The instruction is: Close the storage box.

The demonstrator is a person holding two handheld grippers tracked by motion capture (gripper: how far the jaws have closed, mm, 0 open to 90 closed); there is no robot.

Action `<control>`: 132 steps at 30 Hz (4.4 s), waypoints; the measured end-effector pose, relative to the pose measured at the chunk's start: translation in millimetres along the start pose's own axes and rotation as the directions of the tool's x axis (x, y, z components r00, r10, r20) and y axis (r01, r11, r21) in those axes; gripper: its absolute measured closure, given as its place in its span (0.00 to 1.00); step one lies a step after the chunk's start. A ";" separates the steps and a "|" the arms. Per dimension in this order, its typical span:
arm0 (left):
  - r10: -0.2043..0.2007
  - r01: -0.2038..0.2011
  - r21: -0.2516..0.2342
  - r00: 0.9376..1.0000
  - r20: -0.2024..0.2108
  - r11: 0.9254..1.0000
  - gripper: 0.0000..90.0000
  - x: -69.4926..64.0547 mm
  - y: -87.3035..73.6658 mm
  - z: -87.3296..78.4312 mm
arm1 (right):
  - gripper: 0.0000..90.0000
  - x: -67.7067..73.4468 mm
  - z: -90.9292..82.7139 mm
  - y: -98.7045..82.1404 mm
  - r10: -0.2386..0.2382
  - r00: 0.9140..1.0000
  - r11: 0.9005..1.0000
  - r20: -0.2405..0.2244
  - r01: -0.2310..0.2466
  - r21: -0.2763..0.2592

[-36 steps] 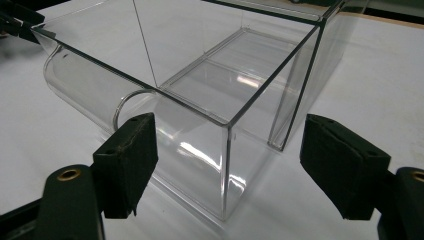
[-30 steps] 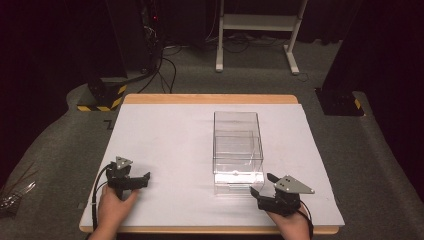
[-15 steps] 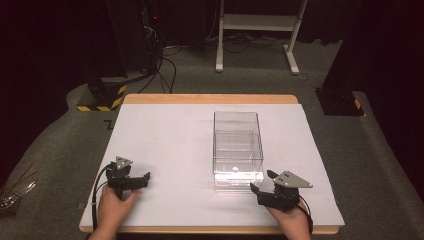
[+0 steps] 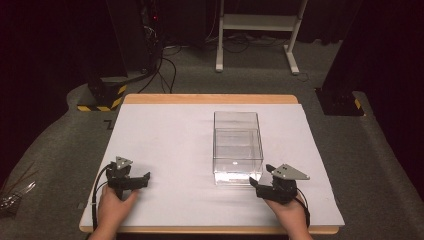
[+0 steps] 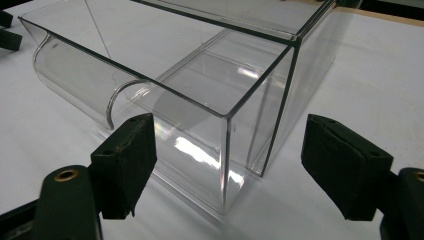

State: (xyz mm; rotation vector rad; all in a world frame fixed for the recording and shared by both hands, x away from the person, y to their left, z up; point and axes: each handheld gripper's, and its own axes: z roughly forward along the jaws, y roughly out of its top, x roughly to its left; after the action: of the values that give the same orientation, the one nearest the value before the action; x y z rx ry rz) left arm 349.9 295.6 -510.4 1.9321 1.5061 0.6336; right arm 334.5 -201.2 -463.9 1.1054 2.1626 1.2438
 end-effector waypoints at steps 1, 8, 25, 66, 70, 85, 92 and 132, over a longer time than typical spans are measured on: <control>0.000 0.000 0.000 1.000 0.000 1.000 0.02 0.0 0.0 0.0 | 0.25 -1.2 1.2 0.4 -0.003 1.000 1.000 0.001 0.003 -0.003; 0.000 0.000 0.000 1.000 0.000 1.000 0.01 0.0 0.0 0.0 | 0.25 -4.6 6.6 2.4 0.018 1.000 1.000 0.004 -0.018 -0.008; 0.000 0.000 0.000 1.000 0.000 1.000 0.01 0.0 0.0 0.0 | 0.25 -10.1 17.6 9.8 0.026 0.999 1.000 0.020 -0.025 -0.010; 0.000 0.000 0.000 1.000 0.001 1.000 0.01 0.1 0.1 0.0 | 0.23 -24.3 44.4 24.6 0.075 0.994 0.997 0.081 -0.072 -0.042; 0.000 0.000 0.001 1.000 0.001 1.000 0.01 0.1 0.1 0.1 | 0.23 -23.9 45.2 24.7 0.078 0.994 0.996 0.079 -0.075 -0.043; -0.001 0.001 0.001 1.000 0.001 1.000 0.01 0.1 0.1 0.1 | 0.27 -22.3 39.3 26.1 0.070 0.995 0.997 0.072 -0.067 -0.042; 0.000 0.000 0.001 1.000 0.001 1.000 0.01 0.2 0.1 0.1 | 0.27 -20.0 31.5 21.8 0.067 0.996 0.997 0.064 -0.064 -0.042; 0.000 0.000 0.000 1.000 0.001 1.000 0.02 0.0 -0.2 -0.1 | 0.26 -48.7 -14.0 -47.6 0.056 0.980 0.995 0.190 -0.071 0.072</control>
State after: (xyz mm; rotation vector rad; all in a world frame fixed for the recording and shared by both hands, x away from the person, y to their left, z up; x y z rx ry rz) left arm 349.7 295.6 -510.5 1.9321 1.5054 0.6333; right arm 333.7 -261.1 -499.1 1.2786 2.0633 1.0428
